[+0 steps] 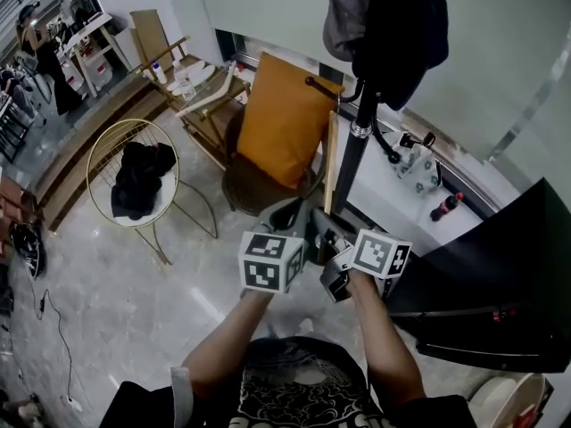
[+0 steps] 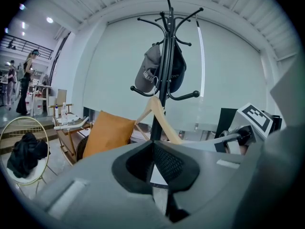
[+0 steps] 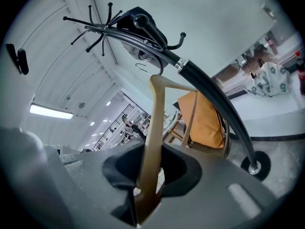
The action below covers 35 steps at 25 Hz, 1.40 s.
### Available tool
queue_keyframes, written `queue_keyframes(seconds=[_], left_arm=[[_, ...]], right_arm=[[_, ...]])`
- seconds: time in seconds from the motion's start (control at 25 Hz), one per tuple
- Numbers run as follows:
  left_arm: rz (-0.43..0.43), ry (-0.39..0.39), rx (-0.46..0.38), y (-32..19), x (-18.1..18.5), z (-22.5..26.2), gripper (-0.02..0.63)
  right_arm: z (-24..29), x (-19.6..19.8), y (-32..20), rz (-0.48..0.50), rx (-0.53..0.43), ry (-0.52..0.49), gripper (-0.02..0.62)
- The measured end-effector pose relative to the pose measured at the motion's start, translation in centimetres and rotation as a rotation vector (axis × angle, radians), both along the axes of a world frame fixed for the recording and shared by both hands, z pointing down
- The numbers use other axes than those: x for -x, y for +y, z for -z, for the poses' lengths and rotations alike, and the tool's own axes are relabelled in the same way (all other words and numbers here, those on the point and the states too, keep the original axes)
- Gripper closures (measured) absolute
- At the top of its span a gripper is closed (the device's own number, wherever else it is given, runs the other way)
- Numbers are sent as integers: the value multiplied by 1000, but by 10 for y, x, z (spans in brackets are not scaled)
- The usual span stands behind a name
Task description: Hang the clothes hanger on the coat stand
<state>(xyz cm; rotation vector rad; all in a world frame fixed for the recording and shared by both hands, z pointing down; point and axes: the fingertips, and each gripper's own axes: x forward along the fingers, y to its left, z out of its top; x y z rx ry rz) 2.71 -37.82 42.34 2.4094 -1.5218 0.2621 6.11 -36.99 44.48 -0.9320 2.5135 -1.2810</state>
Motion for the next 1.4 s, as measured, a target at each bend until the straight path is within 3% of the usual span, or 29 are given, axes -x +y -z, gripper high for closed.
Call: queue_keyframes(seconds=[0.56,1.4], left_arm=[[-29,-14,10,-40,3,-11,600],[-51,-18,40,-55,14,-27,600]], right_arm=[[-15,5,-37,-50,11,4,499],[-31,14,-60,-88,25,23,499]])
